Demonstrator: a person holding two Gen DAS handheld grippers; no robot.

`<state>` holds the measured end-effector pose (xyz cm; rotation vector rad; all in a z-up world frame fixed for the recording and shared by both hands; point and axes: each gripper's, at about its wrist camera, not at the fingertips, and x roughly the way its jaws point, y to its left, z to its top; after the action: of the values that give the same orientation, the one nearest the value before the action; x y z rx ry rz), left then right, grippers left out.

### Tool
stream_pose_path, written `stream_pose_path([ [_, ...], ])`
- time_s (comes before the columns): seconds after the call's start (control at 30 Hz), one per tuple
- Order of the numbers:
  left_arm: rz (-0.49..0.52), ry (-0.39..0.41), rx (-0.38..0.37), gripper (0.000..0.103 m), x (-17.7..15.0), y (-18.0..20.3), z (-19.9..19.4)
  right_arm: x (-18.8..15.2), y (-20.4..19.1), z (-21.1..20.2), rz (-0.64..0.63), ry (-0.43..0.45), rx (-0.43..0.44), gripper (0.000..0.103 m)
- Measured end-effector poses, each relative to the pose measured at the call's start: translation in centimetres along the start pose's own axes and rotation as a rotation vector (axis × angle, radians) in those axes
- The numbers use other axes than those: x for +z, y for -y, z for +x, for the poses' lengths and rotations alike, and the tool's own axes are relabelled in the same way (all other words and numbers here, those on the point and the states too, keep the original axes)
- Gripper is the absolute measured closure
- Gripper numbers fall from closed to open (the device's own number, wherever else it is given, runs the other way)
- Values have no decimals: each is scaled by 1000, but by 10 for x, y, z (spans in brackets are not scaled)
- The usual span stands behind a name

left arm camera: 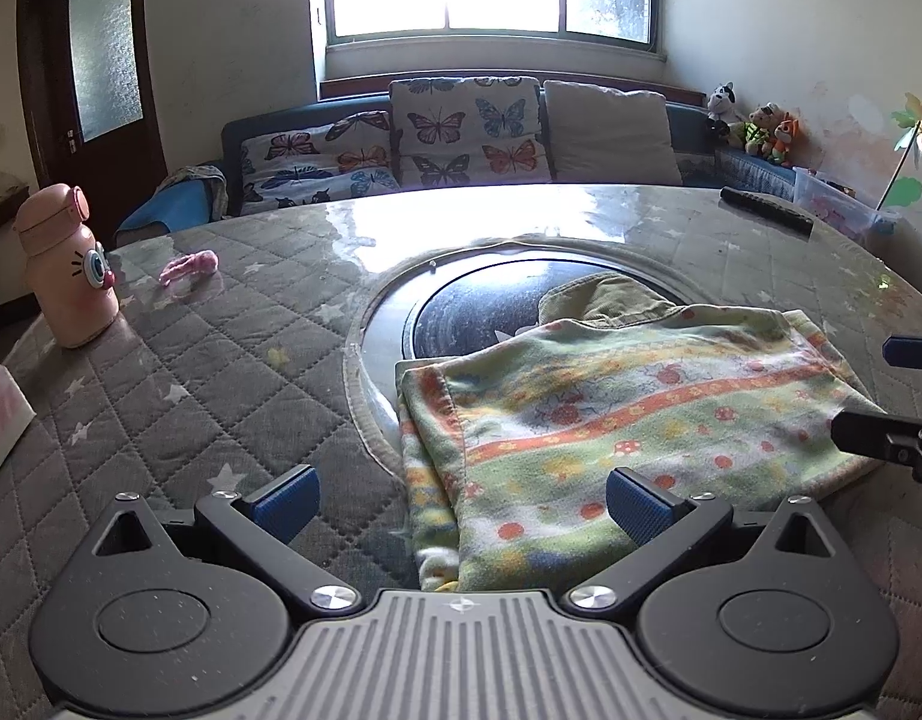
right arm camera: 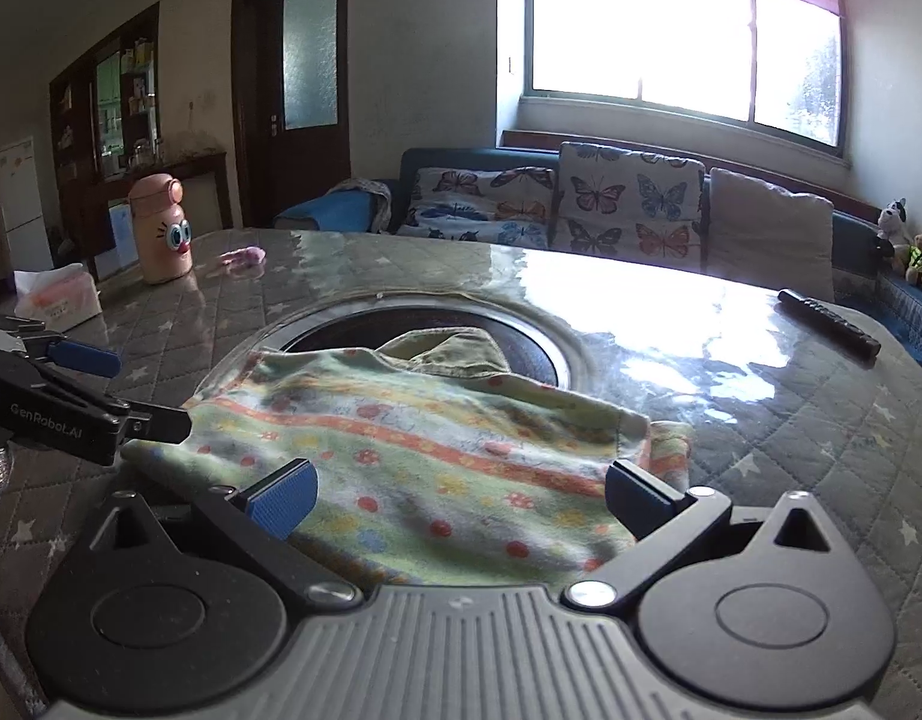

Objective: Fold clothes

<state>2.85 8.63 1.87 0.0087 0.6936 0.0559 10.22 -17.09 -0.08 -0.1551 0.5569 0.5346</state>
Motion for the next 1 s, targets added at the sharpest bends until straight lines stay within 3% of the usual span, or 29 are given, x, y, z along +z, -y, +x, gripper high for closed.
stream_pose_path([
  [1.0, -36, -7, 53, 0, 2, -14, 2, -6, -27, 14, -97, -95, 108, 0],
])
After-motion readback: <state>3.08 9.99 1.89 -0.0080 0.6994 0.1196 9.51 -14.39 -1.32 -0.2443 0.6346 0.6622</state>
